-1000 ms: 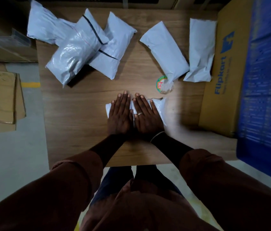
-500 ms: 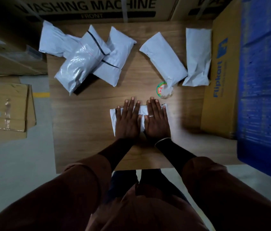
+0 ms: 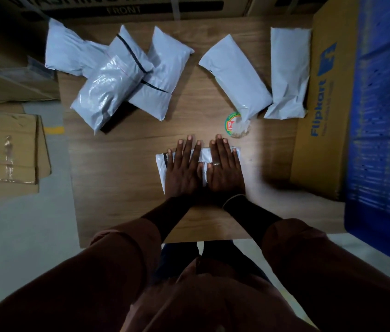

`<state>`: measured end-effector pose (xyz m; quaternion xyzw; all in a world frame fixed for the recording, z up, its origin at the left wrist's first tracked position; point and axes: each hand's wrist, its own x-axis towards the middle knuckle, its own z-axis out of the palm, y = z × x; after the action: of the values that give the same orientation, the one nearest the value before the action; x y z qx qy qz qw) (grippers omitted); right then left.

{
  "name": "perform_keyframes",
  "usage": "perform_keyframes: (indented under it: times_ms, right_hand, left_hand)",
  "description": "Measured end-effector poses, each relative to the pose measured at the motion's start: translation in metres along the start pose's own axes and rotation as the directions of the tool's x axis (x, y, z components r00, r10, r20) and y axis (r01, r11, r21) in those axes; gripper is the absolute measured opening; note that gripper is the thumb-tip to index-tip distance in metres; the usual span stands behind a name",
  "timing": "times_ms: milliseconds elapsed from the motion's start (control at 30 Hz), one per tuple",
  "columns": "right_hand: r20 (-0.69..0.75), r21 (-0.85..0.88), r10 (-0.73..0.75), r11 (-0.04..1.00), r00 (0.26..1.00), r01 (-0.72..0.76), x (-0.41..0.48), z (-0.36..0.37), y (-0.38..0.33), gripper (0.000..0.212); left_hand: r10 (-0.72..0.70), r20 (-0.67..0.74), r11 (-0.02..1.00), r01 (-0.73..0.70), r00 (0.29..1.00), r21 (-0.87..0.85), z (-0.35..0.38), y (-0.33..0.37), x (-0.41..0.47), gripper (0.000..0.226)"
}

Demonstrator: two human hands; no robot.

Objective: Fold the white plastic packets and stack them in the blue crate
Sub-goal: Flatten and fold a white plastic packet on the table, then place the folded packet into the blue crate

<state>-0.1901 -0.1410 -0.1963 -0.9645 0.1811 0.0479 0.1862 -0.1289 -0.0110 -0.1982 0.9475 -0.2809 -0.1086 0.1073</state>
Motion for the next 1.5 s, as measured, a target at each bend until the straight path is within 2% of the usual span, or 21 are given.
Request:
perform_keyframes:
  times_ms: [167,267,333,433,500,600,700,767,833,1067,1167,1300,1433,1500]
  right_hand:
    - [0.012,0.066,-0.007,0.998,1.0,0.006,-0.001,-0.005,0.002,0.059]
    - [0.022,0.124,-0.022,0.992,1.0,0.019,-0.002,-0.017,0.0,0.056]
    - [0.034,0.093,-0.051,0.995,0.998,0.048,-0.003,-0.025,0.003,0.056]
    - [0.05,-0.046,-0.07,0.996,0.996,0.072,0.003,-0.042,0.01,0.058]
    - [0.058,-0.09,-0.06,0.994,0.997,0.065,0.009,-0.051,0.01,0.051]
    - [0.022,-0.069,-0.074,0.995,0.997,0.075,0.02,-0.065,0.002,0.038]
    - [0.05,0.013,-0.027,1.0,0.998,0.026,0.029,-0.081,-0.004,0.02]
    - [0.071,-0.013,-0.095,0.995,0.993,0.096,0.033,-0.086,-0.006,0.011]
    - [0.078,-0.068,-0.163,0.983,0.983,0.169,0.039,-0.098,-0.007,0.014]
    - [-0.166,-0.121,-0.283,0.957,0.945,0.265,0.082,-0.198,-0.05,0.025]
    - [-0.256,-0.152,-0.311,0.948,0.915,0.279,0.107,-0.252,-0.071,0.026]
    - [-0.342,-0.154,-0.312,0.949,0.886,0.274,0.125,-0.326,-0.103,0.009]
    - [-0.382,-0.154,-0.237,0.969,0.893,0.191,0.13,-0.38,-0.115,0.003]
    - [-0.396,-0.169,-0.212,0.973,0.894,0.156,0.129,-0.398,-0.114,0.008]
  left_hand:
    - [0.004,0.032,0.998,-0.002,0.999,-0.058,-0.006,0.0,0.001,0.056]
    - [0.034,0.041,0.984,-0.027,0.999,-0.174,-0.013,-0.006,0.0,0.056]
    - [0.039,0.036,0.973,-0.029,0.999,-0.229,-0.018,-0.012,-0.003,0.053]
    - [0.052,-0.01,0.995,-0.052,0.999,-0.088,-0.029,-0.018,-0.002,0.05]
    - [0.071,0.023,0.997,-0.071,0.997,-0.007,-0.037,-0.018,0.003,0.054]
    - [0.023,0.083,0.998,-0.018,0.996,-0.064,-0.06,-0.016,0.016,0.051]
    - [0.016,0.114,0.99,0.0,0.993,-0.139,-0.081,-0.013,0.023,0.028]
    - [0.037,0.098,0.99,-0.023,0.994,-0.142,-0.093,-0.016,0.025,0.019]
    - [0.078,0.075,0.989,-0.067,0.994,-0.13,-0.109,-0.022,0.032,0.023]
    - [0.123,-0.051,0.983,-0.129,0.991,-0.134,-0.243,-0.026,0.083,0.024]
    - [0.141,-0.048,0.985,-0.145,0.989,-0.096,-0.308,-0.02,0.101,0.036]
    - [0.259,-0.253,0.947,-0.297,0.932,-0.124,-0.381,-0.011,0.113,0.021]
    - [0.28,-0.301,0.938,-0.326,0.912,-0.115,-0.424,0.004,0.126,0.021]
    - [0.307,-0.313,0.925,-0.359,0.899,-0.125,-0.44,0.016,0.132,0.021]
